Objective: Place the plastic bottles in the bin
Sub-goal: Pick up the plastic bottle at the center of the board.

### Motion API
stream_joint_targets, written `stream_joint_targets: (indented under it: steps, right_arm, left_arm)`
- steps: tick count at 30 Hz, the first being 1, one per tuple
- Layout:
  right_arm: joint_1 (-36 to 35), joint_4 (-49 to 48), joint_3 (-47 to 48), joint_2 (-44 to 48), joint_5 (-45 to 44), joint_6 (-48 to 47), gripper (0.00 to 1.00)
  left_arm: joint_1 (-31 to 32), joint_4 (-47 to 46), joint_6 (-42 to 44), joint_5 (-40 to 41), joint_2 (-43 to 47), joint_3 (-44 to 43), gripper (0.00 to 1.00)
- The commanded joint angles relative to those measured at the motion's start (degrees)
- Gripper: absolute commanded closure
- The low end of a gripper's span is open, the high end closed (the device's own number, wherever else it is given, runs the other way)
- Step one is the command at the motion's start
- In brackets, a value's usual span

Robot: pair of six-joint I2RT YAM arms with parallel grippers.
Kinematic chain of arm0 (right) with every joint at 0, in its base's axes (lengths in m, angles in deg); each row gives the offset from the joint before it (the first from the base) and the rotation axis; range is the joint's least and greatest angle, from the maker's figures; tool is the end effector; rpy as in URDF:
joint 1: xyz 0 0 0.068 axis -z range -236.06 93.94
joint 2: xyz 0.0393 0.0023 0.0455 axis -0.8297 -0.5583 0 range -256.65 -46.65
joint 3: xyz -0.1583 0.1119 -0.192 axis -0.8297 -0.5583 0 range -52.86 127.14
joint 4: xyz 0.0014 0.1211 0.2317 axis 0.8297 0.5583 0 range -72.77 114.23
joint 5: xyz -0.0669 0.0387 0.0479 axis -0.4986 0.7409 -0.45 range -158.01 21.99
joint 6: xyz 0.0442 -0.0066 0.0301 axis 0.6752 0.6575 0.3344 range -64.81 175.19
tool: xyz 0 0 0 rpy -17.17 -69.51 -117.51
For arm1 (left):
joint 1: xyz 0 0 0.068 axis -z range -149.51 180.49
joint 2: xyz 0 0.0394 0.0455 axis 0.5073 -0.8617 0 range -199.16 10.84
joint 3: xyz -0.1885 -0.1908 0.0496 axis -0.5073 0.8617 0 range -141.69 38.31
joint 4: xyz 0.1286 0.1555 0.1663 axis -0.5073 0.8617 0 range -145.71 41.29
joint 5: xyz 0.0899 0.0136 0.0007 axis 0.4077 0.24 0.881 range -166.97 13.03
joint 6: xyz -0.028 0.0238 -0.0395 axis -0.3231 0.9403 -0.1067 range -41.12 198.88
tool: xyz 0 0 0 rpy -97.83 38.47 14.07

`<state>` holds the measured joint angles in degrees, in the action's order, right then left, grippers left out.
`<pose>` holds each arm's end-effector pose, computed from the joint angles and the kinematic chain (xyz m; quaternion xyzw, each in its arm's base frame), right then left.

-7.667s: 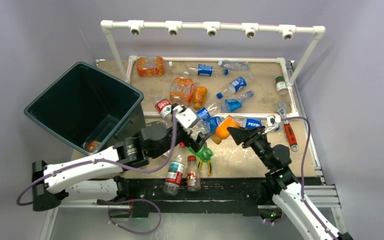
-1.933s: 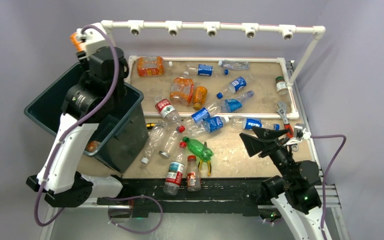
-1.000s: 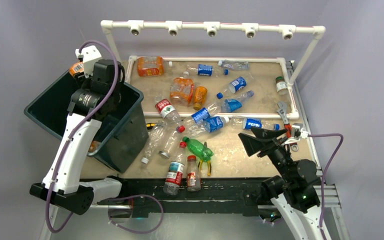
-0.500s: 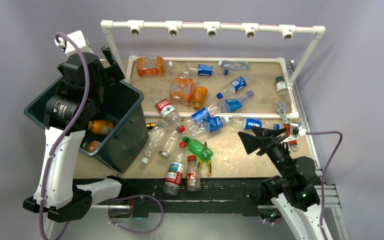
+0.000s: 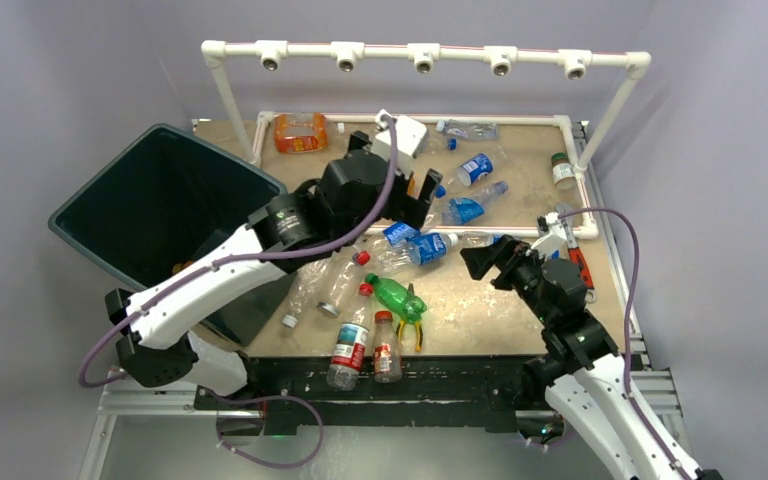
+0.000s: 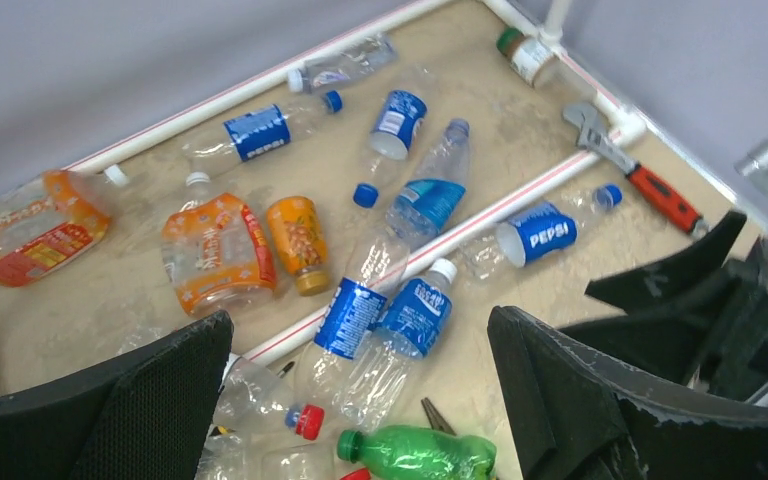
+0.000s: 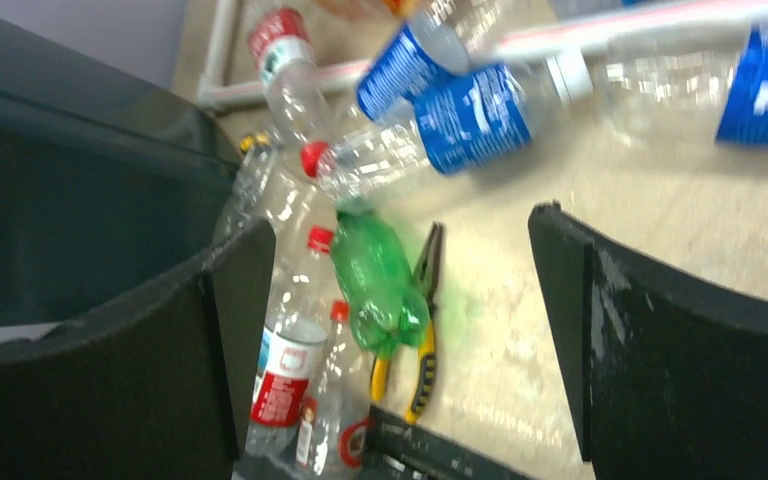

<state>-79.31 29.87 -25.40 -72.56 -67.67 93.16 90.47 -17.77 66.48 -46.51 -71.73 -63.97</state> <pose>0.1225 0.0527 0.2744 0.0971 0.7660 0.3256 0.5457 0.1636 -0.2470 0.4817 0.1744 0.7774 -0.1623 0.5821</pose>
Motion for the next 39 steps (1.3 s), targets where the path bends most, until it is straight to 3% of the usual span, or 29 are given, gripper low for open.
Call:
stream_joint_targets:
  steps: [1, 8, 11, 16, 20, 27, 39]
  right_arm:
    - [-0.2, 0.2, -3.1, -0.1, -10.6, 8.1, 0.02]
    - [0.0, -0.1, -7.4, -3.6, -18.4, 19.8, 0.01]
    - [0.8, -0.6, -7.9, -5.9, -20.9, 24.2, 0.01]
    - [8.4, -8.1, -12.9, -6.9, -19.1, 28.9, 0.02]
    - [15.6, -15.1, -15.6, -13.2, -14.1, 31.2, 0.04]
    - [18.7, -25.2, -15.0, -27.9, -12.4, 35.5, 0.06]
    - [22.9, -35.5, -13.1, -41.4, -12.9, 38.9, 0.06]
  left_arm:
    - [0.5, -13.3, 9.0, -6.6, 5.2, 8.5, 0.01]
    - [0.5, -18.0, 13.9, -12.4, 12.0, 28.7, 0.01]
    - [0.5, -19.9, 14.1, -10.3, 14.0, 35.0, 0.02]
    - [0.5, -26.8, 14.3, -9.5, 19.4, 44.1, 0.02]
    - [0.4, -30.2, 12.9, -9.7, 23.0, 47.5, 0.02]
    - [0.4, -34.3, 10.8, -9.6, 26.8, 52.6, 0.02]
    - [0.4, -34.9, 10.4, -6.5, 28.2, 53.3, 0.04]
